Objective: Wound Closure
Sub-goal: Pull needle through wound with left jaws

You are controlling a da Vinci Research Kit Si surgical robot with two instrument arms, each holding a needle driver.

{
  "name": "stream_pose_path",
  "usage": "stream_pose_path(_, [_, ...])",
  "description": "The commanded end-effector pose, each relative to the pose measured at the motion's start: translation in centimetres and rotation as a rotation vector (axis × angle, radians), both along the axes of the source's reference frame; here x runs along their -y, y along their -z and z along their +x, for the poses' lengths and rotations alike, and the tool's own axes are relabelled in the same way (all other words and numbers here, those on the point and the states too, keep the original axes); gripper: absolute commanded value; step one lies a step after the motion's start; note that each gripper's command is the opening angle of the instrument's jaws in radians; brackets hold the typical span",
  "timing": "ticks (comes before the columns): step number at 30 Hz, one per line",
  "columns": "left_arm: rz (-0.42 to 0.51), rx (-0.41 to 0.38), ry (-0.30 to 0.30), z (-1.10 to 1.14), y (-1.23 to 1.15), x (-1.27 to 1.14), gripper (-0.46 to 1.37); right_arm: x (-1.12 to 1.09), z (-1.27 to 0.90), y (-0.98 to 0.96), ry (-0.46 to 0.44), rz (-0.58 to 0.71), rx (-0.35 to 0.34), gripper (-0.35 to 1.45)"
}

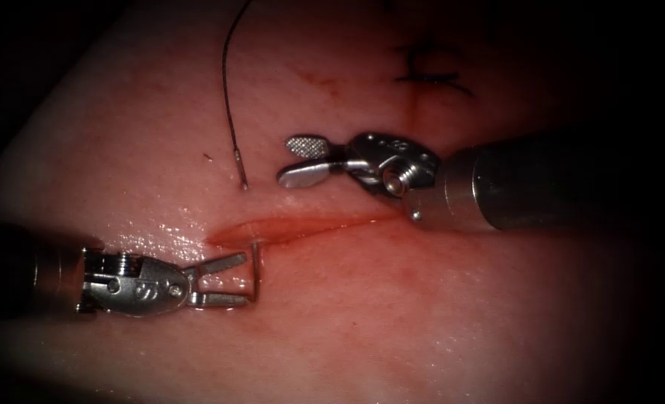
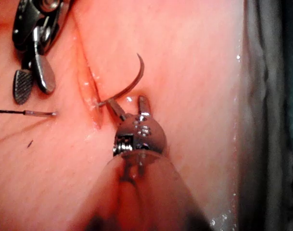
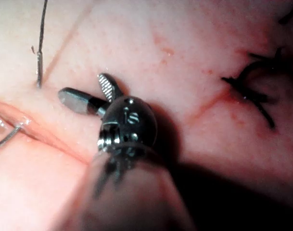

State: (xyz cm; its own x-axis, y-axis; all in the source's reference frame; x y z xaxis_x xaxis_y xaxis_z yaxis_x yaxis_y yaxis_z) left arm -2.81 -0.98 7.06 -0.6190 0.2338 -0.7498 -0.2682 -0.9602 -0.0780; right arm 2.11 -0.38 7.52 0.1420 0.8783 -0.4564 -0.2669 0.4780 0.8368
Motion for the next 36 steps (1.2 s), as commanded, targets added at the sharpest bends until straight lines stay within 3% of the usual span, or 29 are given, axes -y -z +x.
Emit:
stream_pose_path(1, [-0.008,0.002,0.001,-0.03,-0.01,0.0,0.51,0.01,0.0,-0.01,0.002,-0.001,-0.003,1.06])
stream_pose_path(8, [-0.02,0.012,-0.015,-0.16,-0.03,-0.02,0.88,0.04,-0.01,-0.04,0.005,-0.01,-0.003,1.04])
stream_pose_path(16, [-0.024,0.025,-0.024,-0.34,-0.07,-0.05,0.93,0.07,-0.03,-0.07,0.007,-0.014,-0.003,1.03])
stream_pose_path(21, [-0.03,0.028,-0.029,-0.46,-0.07,-0.06,0.83,0.08,-0.04,-0.1,0.007,-0.016,-0.002,1.03])
stream_pose_path(28, [-0.042,0.061,-0.006,-0.55,0.0,-0.07,0.32,0.09,-0.06,-0.14,0.003,-0.019,0.001,1.02])
stream_pose_path(32, [-0.039,0.067,0.002,-0.58,0.02,-0.08,0.3,0.09,-0.07,-0.14,0.002,-0.019,0.002,1.01])
stream_pose_path(36, [-0.046,0.078,0.014,-0.61,0.04,-0.11,0.13,0.09,-0.07,-0.14,0.002,-0.02,0.002,1.01])
